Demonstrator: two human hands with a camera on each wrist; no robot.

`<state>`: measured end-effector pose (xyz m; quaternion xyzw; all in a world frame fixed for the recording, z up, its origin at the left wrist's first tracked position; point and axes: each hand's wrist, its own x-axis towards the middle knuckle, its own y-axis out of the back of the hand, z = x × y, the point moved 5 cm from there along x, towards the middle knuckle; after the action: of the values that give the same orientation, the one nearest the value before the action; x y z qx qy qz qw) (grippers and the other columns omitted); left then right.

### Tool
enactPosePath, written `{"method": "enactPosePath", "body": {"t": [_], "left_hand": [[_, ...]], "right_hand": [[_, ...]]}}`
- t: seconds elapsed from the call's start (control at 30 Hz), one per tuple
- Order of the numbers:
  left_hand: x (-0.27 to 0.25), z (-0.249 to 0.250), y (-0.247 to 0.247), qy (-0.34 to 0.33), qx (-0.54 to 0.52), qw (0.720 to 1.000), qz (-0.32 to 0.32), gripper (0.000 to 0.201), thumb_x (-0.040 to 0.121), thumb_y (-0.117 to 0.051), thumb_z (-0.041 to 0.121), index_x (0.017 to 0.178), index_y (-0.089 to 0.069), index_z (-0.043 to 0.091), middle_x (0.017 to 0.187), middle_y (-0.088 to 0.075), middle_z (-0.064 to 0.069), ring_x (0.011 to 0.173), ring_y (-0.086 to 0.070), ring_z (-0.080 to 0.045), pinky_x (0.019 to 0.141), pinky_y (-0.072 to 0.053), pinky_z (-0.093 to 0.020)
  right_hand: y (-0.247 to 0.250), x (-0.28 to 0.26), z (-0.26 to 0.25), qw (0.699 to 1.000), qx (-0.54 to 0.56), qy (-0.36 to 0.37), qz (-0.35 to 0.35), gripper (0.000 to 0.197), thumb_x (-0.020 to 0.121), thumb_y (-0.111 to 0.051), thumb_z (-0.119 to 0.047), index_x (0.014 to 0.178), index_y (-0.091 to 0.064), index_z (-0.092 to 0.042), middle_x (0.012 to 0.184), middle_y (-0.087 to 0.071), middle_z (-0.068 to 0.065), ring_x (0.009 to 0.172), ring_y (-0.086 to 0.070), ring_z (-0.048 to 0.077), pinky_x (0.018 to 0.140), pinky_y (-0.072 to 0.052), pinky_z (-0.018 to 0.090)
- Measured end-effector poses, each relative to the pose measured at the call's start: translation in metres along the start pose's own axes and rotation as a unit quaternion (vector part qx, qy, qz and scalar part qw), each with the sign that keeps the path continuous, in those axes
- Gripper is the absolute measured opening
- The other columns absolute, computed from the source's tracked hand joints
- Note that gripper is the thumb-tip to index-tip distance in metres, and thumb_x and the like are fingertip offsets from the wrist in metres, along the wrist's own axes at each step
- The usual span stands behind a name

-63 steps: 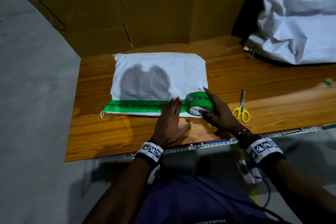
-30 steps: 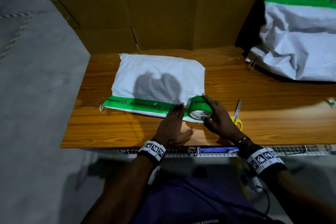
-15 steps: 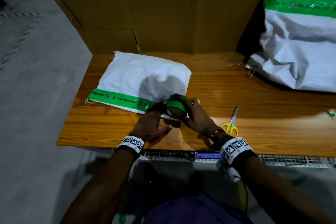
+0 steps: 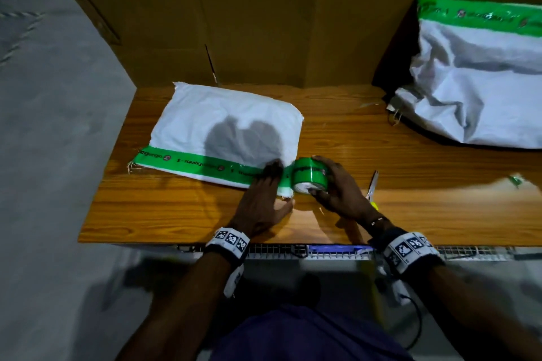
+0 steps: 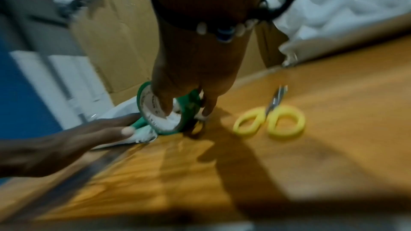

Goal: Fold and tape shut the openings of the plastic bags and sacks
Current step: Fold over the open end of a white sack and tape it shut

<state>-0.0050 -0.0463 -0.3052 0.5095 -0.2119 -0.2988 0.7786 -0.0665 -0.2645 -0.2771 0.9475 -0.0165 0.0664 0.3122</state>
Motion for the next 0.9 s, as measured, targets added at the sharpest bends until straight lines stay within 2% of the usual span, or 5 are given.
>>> {"method": "enactPosePath", "body": {"t": [0.17, 0.37, 0.6, 0.73, 0.9], "left_hand": [[0.004, 0.0, -0.016, 0.019, -0.004, 0.999, -0.05, 0.111, 0.091, -0.04, 0.083, 0.167, 0.007, 0.016, 0.174, 0.015, -0.001, 0.16, 0.015, -0.019, 0.131, -0.005, -0.046], [0.003, -0.002, -0.019, 0.028, 0.011, 0.997, -0.077, 0.108, 0.092, -0.031, 0.086, 0.166, 0.012, 0.02, 0.172, 0.024, 0.004, 0.158, 0.024, -0.016, 0.131, 0.001, -0.048], [0.008, 0.001, -0.018, -0.009, -0.016, 0.997, -0.08, 0.106, 0.093, -0.037, 0.082, 0.166, 0.011, 0.023, 0.173, 0.02, 0.008, 0.158, 0.024, -0.026, 0.129, 0.001, -0.056], [0.009, 0.002, -0.022, -0.006, 0.021, 0.994, -0.104, 0.112, 0.088, -0.034, 0.089, 0.166, 0.013, 0.024, 0.172, 0.024, 0.01, 0.157, 0.027, -0.032, 0.128, 0.005, -0.057], [0.009, -0.001, -0.022, -0.014, 0.034, 0.994, -0.104, 0.11, 0.089, -0.032, 0.088, 0.166, 0.011, 0.022, 0.172, 0.025, 0.008, 0.157, 0.026, -0.033, 0.128, 0.006, -0.057]], "right_hand": [[-0.005, -0.004, -0.013, 0.998, -0.057, -0.015, 0.004, 0.068, 0.1, -0.057, -0.036, 0.163, -0.031, -0.038, 0.117, -0.041, 0.005, 0.102, -0.048, 0.022, 0.085, -0.043, 0.032], [0.01, -0.011, -0.016, 0.952, -0.283, -0.098, -0.058, 0.082, 0.096, -0.07, -0.038, 0.163, -0.023, -0.047, 0.133, -0.035, 0.012, 0.118, -0.037, 0.031, 0.093, -0.05, 0.043], [0.006, -0.028, 0.0, 0.995, -0.014, -0.064, 0.076, 0.068, 0.097, -0.06, -0.037, 0.159, -0.038, -0.025, 0.144, -0.049, 0.01, 0.128, -0.054, 0.024, 0.1, -0.049, 0.038], [0.011, -0.031, -0.003, 0.995, -0.043, -0.074, 0.04, 0.066, 0.102, -0.061, -0.032, 0.162, -0.035, -0.031, 0.142, -0.045, 0.008, 0.122, -0.054, 0.021, 0.098, -0.051, 0.036], [0.044, -0.024, -0.004, 0.973, -0.189, -0.115, -0.06, 0.076, 0.097, -0.067, -0.022, 0.162, -0.033, -0.04, 0.141, -0.04, 0.019, 0.111, -0.054, 0.041, 0.089, -0.05, 0.043]]}}
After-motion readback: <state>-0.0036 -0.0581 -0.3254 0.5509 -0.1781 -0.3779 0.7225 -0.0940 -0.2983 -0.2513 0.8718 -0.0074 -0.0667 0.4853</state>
